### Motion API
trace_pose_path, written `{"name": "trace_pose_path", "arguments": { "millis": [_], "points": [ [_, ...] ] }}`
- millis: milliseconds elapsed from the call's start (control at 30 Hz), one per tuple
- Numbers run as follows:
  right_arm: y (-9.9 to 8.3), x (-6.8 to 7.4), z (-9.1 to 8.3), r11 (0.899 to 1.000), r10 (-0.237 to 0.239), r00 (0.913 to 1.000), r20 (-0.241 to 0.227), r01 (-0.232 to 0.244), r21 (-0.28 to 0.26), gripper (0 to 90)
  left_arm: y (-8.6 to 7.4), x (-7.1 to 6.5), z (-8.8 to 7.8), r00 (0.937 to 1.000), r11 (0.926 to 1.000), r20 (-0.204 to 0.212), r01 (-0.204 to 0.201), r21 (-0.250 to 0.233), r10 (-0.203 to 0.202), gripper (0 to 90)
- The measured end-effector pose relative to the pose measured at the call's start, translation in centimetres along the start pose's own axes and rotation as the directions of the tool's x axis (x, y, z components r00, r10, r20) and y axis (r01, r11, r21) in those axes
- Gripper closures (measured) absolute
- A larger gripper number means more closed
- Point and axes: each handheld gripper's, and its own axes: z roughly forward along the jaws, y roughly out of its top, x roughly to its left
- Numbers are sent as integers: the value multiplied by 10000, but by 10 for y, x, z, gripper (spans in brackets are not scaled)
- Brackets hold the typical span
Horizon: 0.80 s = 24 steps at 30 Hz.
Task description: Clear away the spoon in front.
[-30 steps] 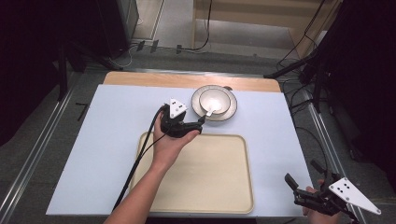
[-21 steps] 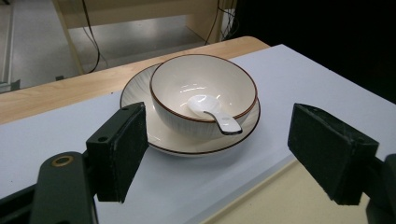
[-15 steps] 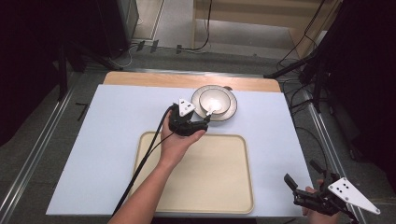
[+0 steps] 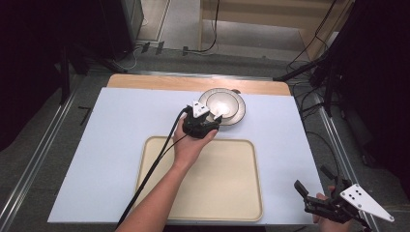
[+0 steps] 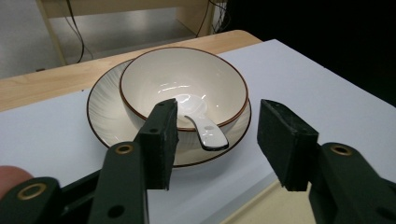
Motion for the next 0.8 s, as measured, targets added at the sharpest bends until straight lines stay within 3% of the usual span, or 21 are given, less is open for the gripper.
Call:
{"name": "trace_pose_path", "arguments": {
  "millis": [100, 333, 533, 633, 800],
  "points": [
    [0, 0, 0, 10000, -2, 10000, -10, 2, -5, 0, 1, 2, 5, 9992, 9992, 111, 383, 76, -384, 540],
    [0, 1, 1, 10000, -8, 10000, -48, 8, 5, 0, 1, 4, 13, 9963, 9959, 214, 829, 356, -837, 562],
    [0, 1, 2, 10000, -5, 10000, -62, 5, 9, 0, -1, 4, 21, 9928, 9905, 36, 1194, 681, -1199, 580],
    [0, 1, 1, 10000, -12, 10000, -84, 12, 18, 0, -3, 4, 23, 9909, 9862, -313, 1337, 975, -1312, 610],
    [0, 1, 1, 10000, -41, 10000, -83, 41, 29, 0, -4, 5, 26, 9862, 9788, -209, 1654, 1206, -1641, 665]
  ]
}}
